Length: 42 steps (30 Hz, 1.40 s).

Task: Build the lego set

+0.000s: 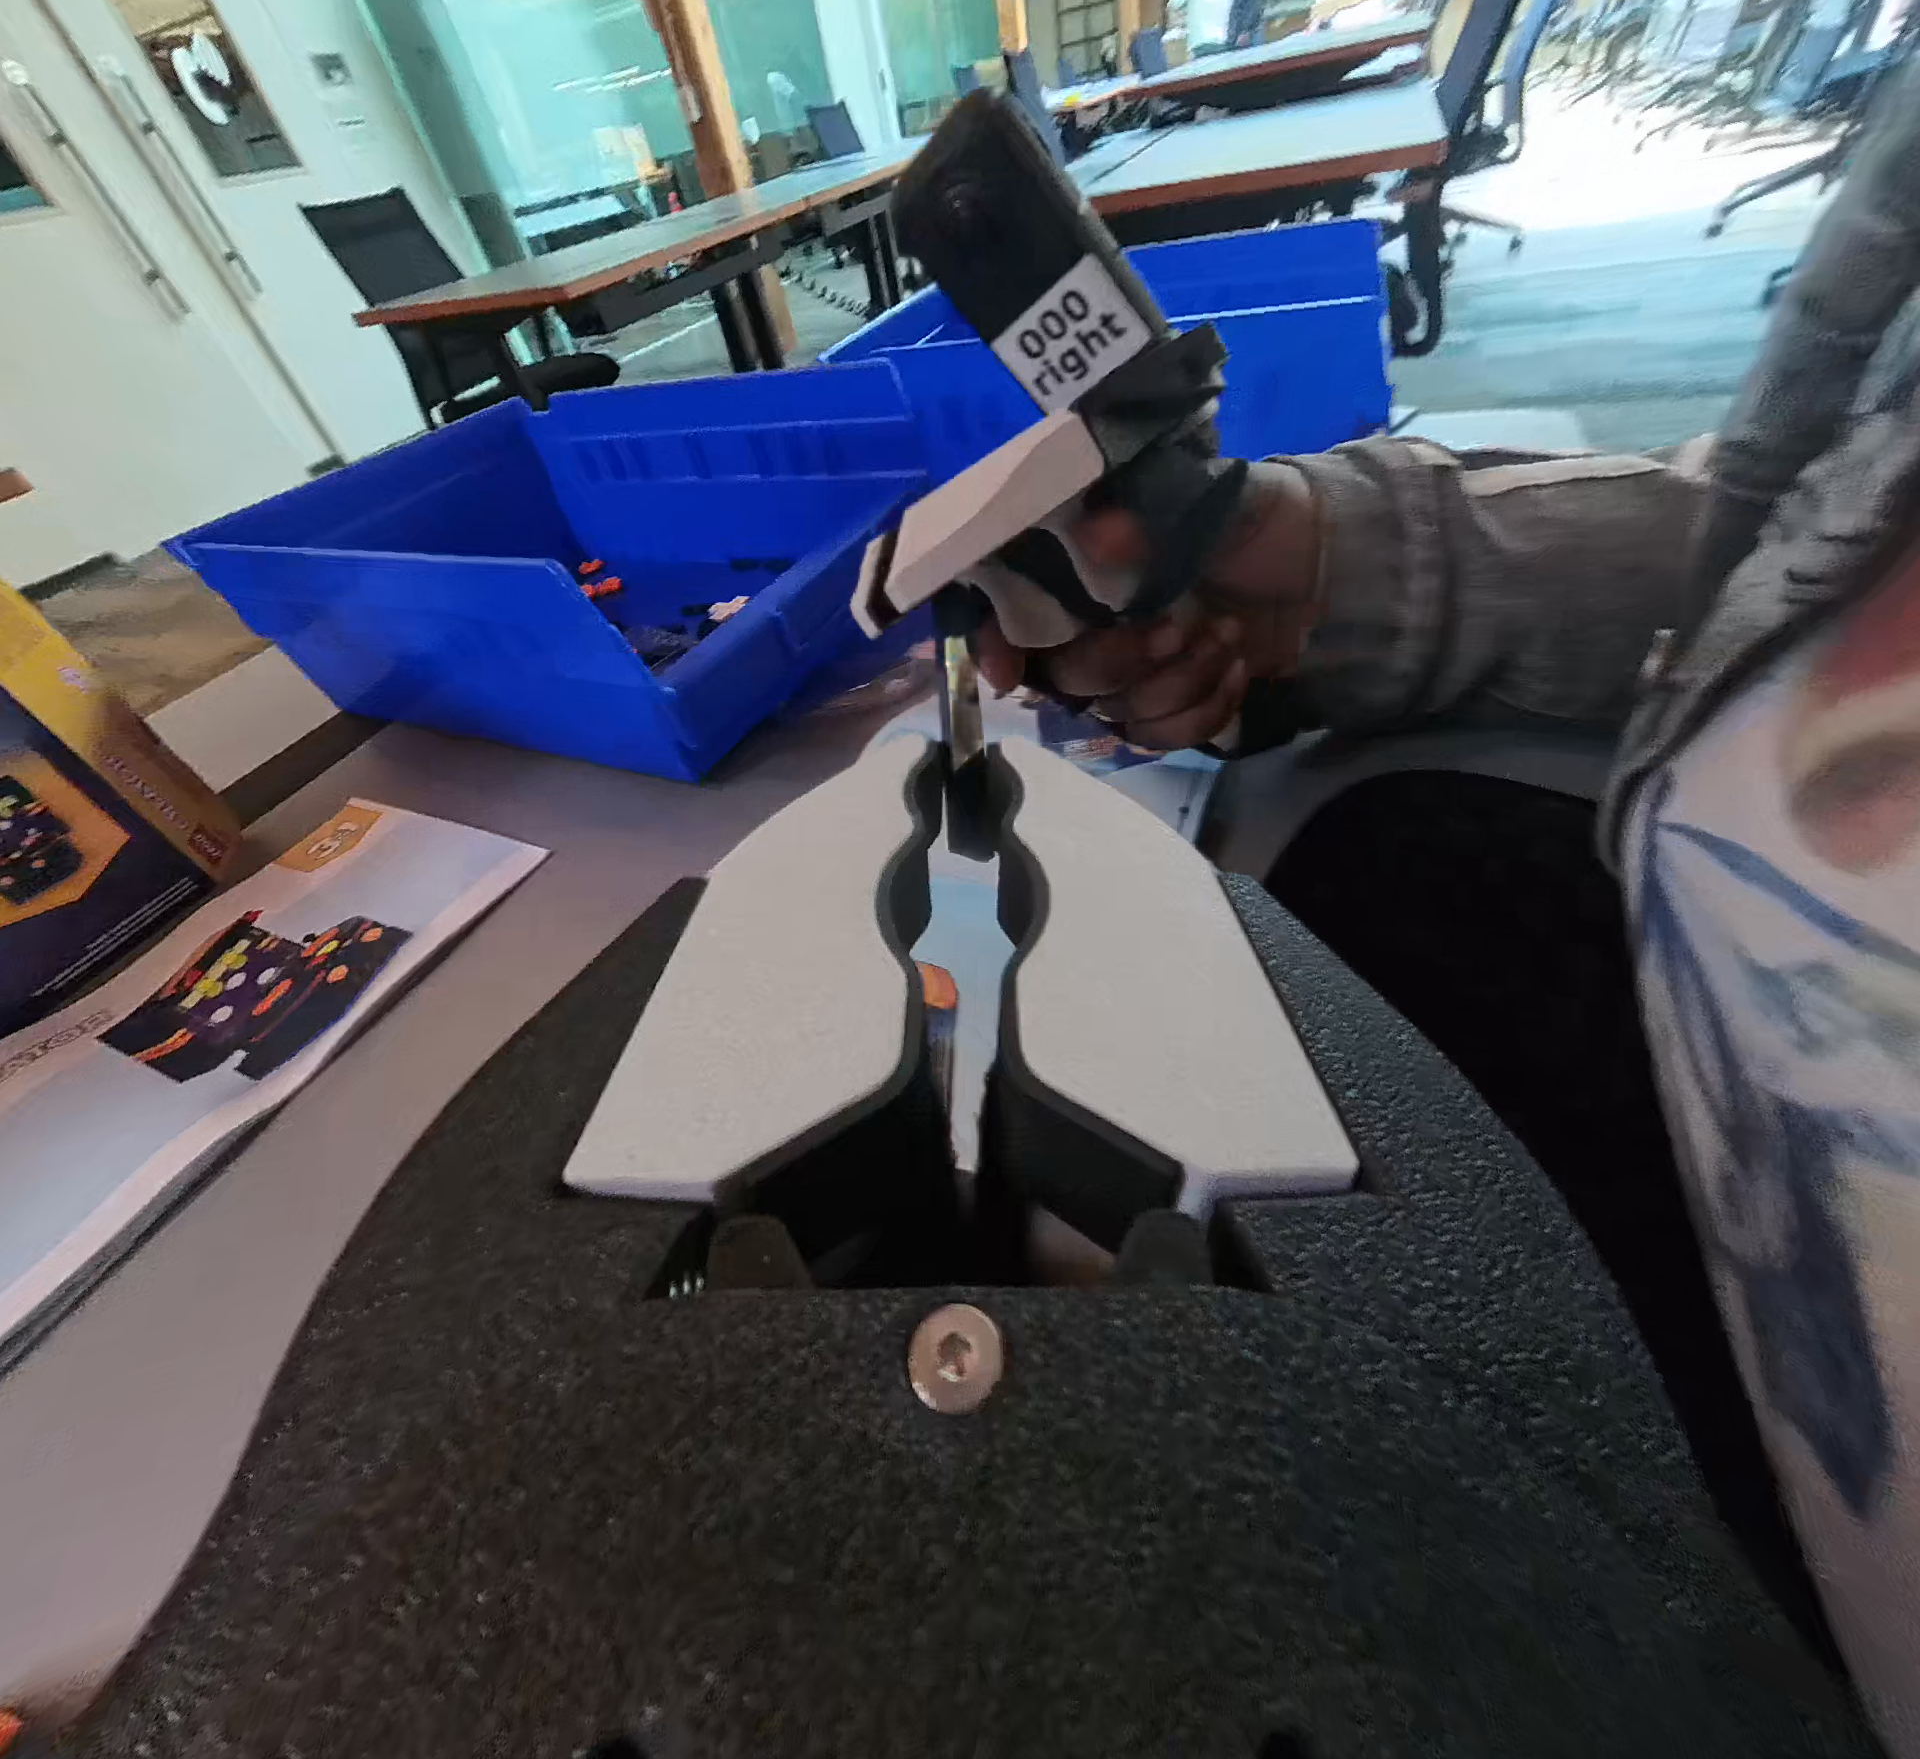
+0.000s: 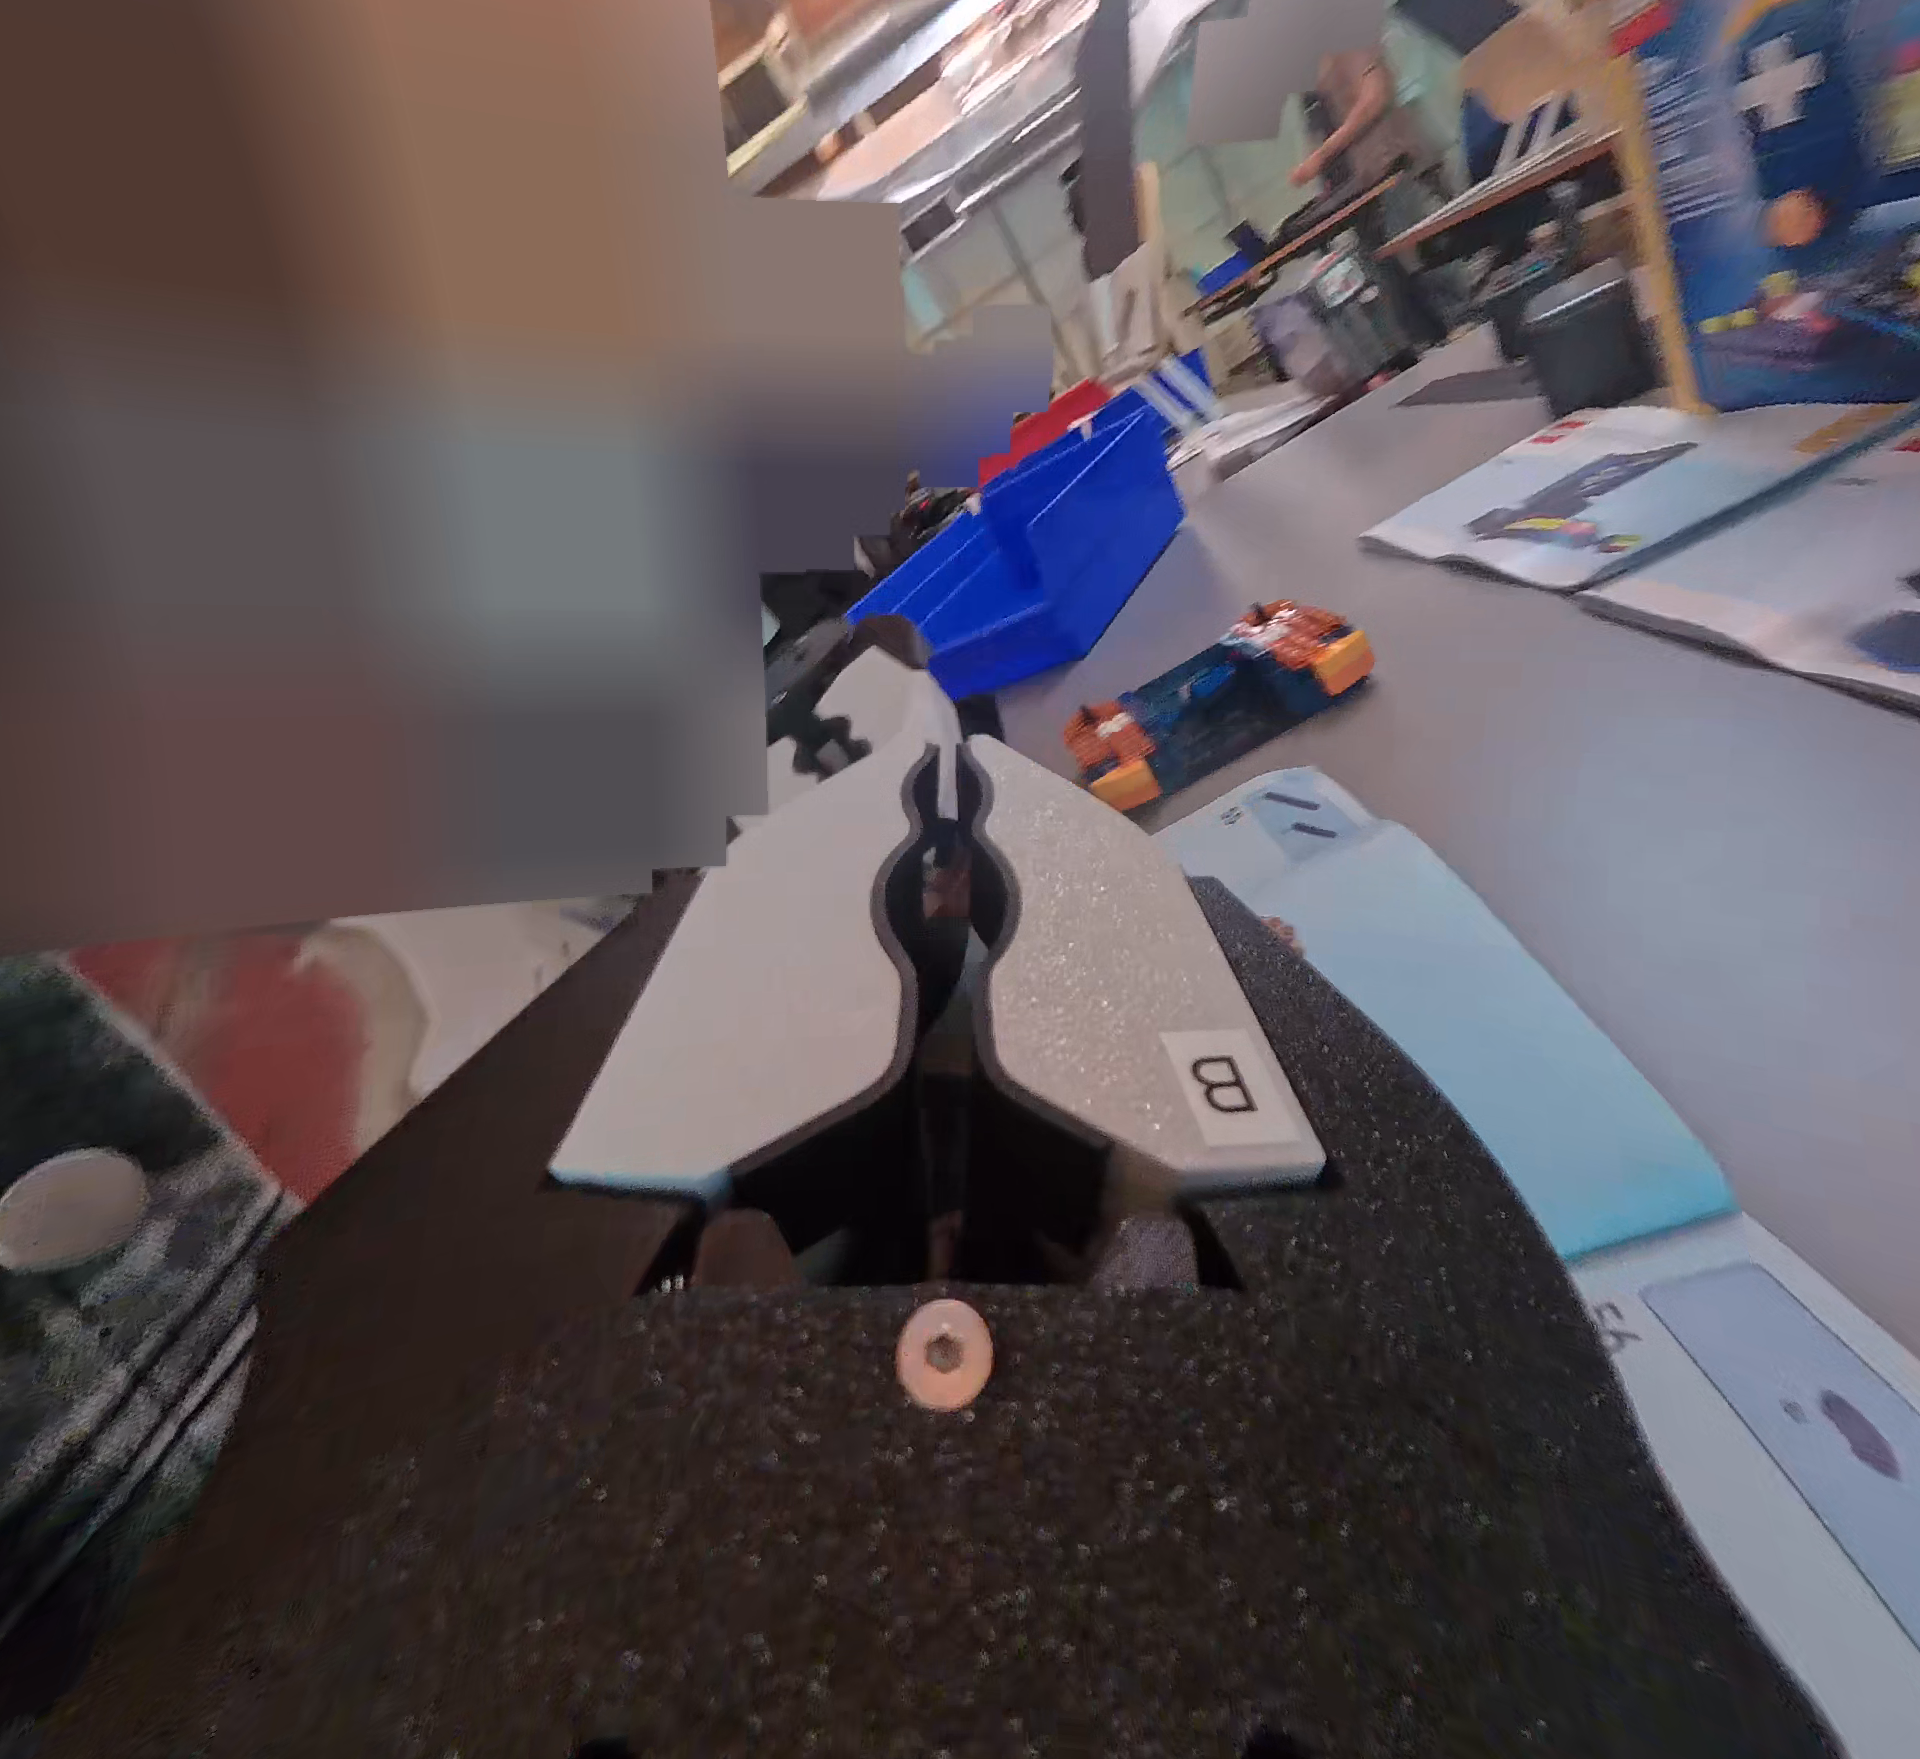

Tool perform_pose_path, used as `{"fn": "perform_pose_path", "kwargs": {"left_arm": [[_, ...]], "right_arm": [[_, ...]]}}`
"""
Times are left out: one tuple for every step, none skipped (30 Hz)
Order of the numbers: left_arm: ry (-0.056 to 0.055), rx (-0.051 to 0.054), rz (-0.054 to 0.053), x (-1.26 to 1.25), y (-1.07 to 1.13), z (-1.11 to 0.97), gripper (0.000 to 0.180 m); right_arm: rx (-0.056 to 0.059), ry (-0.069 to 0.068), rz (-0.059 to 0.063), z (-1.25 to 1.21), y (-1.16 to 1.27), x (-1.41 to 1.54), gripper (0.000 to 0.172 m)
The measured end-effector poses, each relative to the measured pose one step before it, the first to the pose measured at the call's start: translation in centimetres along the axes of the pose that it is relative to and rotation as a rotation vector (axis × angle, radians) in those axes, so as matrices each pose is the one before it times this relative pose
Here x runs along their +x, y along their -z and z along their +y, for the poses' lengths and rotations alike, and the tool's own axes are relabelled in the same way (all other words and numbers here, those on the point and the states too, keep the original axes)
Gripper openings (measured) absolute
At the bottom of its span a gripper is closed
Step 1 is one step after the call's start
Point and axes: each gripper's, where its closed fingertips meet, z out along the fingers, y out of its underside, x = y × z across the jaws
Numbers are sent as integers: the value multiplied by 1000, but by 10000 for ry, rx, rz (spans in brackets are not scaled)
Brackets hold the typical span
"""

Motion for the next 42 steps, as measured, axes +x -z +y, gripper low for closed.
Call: {"fn": "perform_pose_path", "kwargs": {"left_arm": [[124,120,225,327,576,38,7],[71,150,307,464,528,30,7],[-8,230,345,525,512,-75,7],[48,204,233,325,449,-59,7],[170,118,277,255,368,57,6],[260,95,377,294,280,53,6],[282,133,317,194,200,-70,6],[248,138,90,-90,98,-134,6],[214,24,27,-166,15,27,6],[180,-125,76,-52,-45,296,6],[96,-203,-16,-115,-95,389,6],[7,-219,-90,-153,-122,354,6],[4,-185,-63,-128,-108,287,6],[38,-143,8,-33,-97,243,6],[75,-124,-18,-99,-85,206,6],[45,-54,-42,-126,-32,118,6],[38,-12,5,-45,-2,52,6],[60,0,33,-10,4,27,6],[66,-19,30,-8,-3,38,6],[25,-27,21,1,-28,47,6],[-7,-44,-4,-17,-32,88,6],[-17,-39,-10,-12,-25,74,6],[-16,-24,18,37,-17,47,6],[-22,-7,-16,-15,-20,26,6],[-30,-6,-11,-6,6,30,6],[-10,-18,33,63,-20,29,6],[-14,-29,19,37,-23,31,6],[-30,-30,5,25,-15,45,6],[-24,-25,17,54,-14,40,6],[-22,-5,32,66,-9,7,6],[-22,6,7,35,8,-25,6],[-47,-24,79,126,10,53,6],[-63,-40,70,152,-33,65,6],[-54,-46,-83,-63,-47,48,6],[-27,-2,-33,-17,-1,13,6],[40,9,33,36,21,-7,6],[33,15,19,0,24,-35,6],[24,19,-8,-11,24,-29,6],[22,26,9,6,28,-36,6],[26,31,8,3,34,-52,6],[23,34,-8,-10,37,-54,6],[19,32,16,17,38,-52,6]], "right_arm": [[-325,192,-312,377,-215,-558,4],[-250,224,-280,222,-105,-524,8],[-145,271,-202,16,58,-432,10],[-50,344,-100,-130,214,-316,10],[-35,402,-43,-151,273,-252,11],[-98,422,13,-52,285,-184,12],[-205,463,101,132,210,-77,14],[-287,524,150,282,102,-37,17],[-277,551,89,315,-30,-165,19],[-218,527,0,246,-159,-309,21],[-117,466,-57,131,-273,-384,22],[-3,364,-90,2,-330,-388,23],[-24,276,-168,57,-347,-449,24],[-131,203,-77,210,-305,-257,24],[-205,210,36,311,-247,-61,24],[-252,218,130,407,-183,84,22],[-263,206,135,430,-141,105,19],[-200,178,88,331,-134,19,16],[-96,146,85,163,-94,35,13],[-27,123,97,61,-65,68,7],[-1,118,26,6,-4,-19,0],[12,64,13,-13,7,-17,0],[0,13,42,6,44,69,0],[35,-3,94,-43,68,142,0],[95,10,170,-135,98,243,5],[89,8,136,-143,87,184,14],[26,-1,16,-25,59,38,19],[-53,-23,-88,109,-7,-103,23],[-166,-28,-119,299,-87,-158,25],[-264,22,-64,421,-149,-101,24],[-288,115,-54,462,-193,-131,18],[-175,156,64,260,-121,1,13],[-34,150,151,57,9,157,4],[26,65,-36,-40,51,-51,0],[-5,-63,-62,24,35,-53,0],[-12,-64,-21,42,6,28,0],[19,-5,1,-6,12,18,0],[32,37,54,-44,7,57,0],[17,20,73,-11,12,88,7],[-42,-28,49,69,10,88,14],[-94,-32,-59,161,-2,-37,16],[-81,-1,-102,145,-16,-121,16]]}}
